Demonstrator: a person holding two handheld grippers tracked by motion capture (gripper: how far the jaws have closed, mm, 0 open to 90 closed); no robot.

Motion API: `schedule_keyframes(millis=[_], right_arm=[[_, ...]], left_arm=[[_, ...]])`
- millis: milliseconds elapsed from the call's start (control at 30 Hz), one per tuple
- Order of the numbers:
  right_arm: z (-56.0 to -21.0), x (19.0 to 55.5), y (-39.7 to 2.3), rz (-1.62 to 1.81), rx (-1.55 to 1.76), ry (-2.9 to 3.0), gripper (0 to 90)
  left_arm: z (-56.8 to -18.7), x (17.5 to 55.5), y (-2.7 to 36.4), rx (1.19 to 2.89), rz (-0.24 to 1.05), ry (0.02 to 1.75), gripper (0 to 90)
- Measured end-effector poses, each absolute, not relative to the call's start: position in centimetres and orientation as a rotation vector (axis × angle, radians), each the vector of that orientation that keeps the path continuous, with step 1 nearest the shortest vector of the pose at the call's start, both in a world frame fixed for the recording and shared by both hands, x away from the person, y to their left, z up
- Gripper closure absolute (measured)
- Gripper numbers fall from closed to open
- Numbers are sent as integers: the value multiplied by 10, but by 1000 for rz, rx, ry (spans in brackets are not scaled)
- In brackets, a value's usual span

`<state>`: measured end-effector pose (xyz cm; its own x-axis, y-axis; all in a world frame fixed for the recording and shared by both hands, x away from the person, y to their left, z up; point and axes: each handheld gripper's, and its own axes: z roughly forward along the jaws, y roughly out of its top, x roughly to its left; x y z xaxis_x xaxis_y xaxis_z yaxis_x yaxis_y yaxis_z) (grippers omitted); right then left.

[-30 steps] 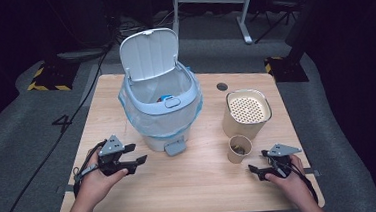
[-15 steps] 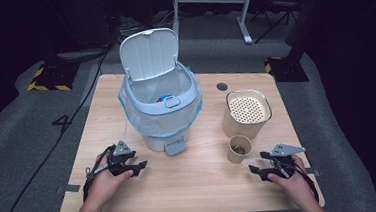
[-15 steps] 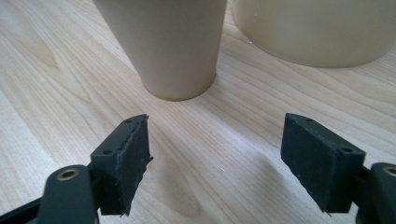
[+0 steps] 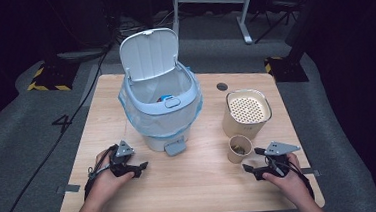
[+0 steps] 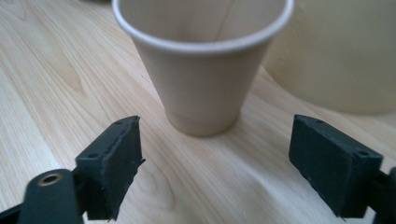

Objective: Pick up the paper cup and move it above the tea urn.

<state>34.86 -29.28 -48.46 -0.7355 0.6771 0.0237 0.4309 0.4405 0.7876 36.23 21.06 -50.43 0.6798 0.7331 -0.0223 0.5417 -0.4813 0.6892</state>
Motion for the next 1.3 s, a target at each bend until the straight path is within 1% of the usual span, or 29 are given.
schedule_keyframes(millis=[267,500,633,733,867,1000,1067,1300], right_arm=[[-487,360,-277,1246,947,2400,192],[-495,371,-265,1253,956,2371,190],[-496,374,-261,1245,955,2342,229],[-497,375,-260,1264,948,2356,284],[-496,376,-262,1276,944,2369,294],[-494,376,-263,1284,941,2385,297],[-491,376,-263,1296,926,2379,298],[-473,372,-268,1372,916,2333,300]], left_arm=[[-505,363,207,2218,356,980,93],[-505,365,207,2222,357,990,66],[-505,365,207,2223,365,988,66],[-505,365,207,2221,359,995,64],[-505,364,207,2221,363,1000,57],[-505,365,206,2219,363,1008,54],[-505,365,206,2219,360,1012,38],[-505,365,206,2220,361,1017,27]])
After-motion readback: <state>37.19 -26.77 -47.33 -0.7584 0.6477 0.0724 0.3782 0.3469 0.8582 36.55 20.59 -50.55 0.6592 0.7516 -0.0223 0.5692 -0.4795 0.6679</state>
